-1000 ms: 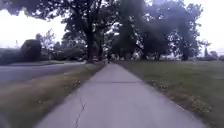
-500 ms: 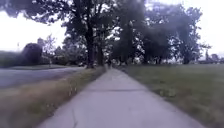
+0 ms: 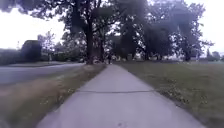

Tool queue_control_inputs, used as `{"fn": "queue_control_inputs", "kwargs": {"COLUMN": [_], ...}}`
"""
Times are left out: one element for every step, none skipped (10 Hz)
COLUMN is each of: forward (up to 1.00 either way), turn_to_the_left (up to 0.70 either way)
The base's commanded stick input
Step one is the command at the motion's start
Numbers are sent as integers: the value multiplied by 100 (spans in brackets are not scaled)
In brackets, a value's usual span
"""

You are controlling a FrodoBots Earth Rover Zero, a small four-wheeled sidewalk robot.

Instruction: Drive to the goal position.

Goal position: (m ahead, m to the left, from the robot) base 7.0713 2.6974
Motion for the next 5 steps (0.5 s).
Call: {"fn": "queue_control_inputs", "kwargs": {"forward": [70,70,70,70,70], "turn_to_the_left": [-14,-14,-2,0,0]}}
